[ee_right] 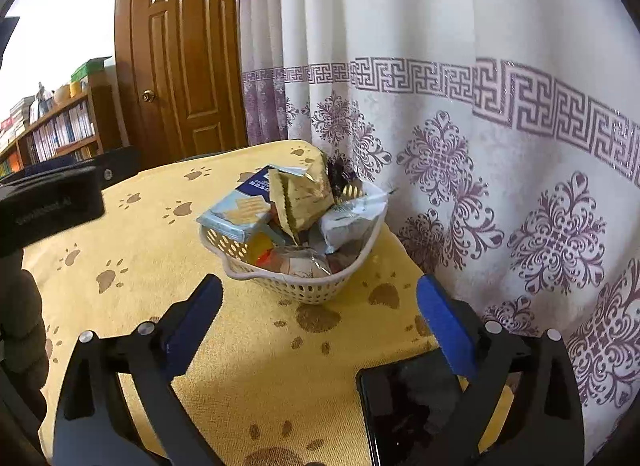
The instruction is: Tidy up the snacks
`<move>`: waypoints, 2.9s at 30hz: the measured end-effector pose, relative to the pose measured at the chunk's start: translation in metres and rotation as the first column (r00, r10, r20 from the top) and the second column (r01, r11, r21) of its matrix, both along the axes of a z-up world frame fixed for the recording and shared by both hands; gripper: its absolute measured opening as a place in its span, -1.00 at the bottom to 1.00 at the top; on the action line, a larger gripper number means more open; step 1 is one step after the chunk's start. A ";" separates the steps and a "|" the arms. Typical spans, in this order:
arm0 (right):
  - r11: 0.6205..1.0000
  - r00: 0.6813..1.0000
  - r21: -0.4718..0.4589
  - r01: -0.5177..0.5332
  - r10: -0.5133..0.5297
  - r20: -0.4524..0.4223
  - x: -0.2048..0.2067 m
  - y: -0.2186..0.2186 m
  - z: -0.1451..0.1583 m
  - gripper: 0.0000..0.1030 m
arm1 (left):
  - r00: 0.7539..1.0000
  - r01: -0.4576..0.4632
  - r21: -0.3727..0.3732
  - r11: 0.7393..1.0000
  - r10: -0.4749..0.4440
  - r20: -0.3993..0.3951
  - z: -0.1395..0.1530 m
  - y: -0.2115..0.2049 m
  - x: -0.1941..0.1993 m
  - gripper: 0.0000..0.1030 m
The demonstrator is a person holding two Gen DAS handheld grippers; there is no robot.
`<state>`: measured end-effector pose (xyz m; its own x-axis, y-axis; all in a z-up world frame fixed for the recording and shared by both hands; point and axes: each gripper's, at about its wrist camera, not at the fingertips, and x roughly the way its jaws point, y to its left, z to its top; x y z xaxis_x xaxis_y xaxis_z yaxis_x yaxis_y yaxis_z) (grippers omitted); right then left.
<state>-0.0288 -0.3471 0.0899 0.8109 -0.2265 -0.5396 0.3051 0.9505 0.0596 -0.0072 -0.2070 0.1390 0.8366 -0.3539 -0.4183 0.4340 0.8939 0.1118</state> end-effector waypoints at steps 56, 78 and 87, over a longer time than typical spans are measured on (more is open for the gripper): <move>0.997 0.998 -0.062 0.042 -0.045 -0.044 0.020 0.004 0.005 0.94 | 0.996 -0.047 0.095 0.994 0.040 0.074 -0.010 -0.007 -0.003 0.90; 0.996 0.998 -0.072 0.047 -0.050 -0.044 0.019 0.003 0.007 0.94 | 0.996 -0.042 0.111 0.993 0.033 0.080 -0.013 -0.010 -0.003 0.90; 0.996 0.998 -0.071 0.047 -0.051 -0.044 0.019 0.003 0.007 0.94 | 0.996 -0.037 0.119 0.992 0.027 0.088 -0.015 -0.012 -0.005 0.90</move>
<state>-0.0096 -0.3444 0.0969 0.7728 -0.3041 -0.5571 0.3523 0.9356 -0.0220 -0.0127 -0.2186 0.1238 0.8813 -0.2781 -0.3822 0.3897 0.8850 0.2547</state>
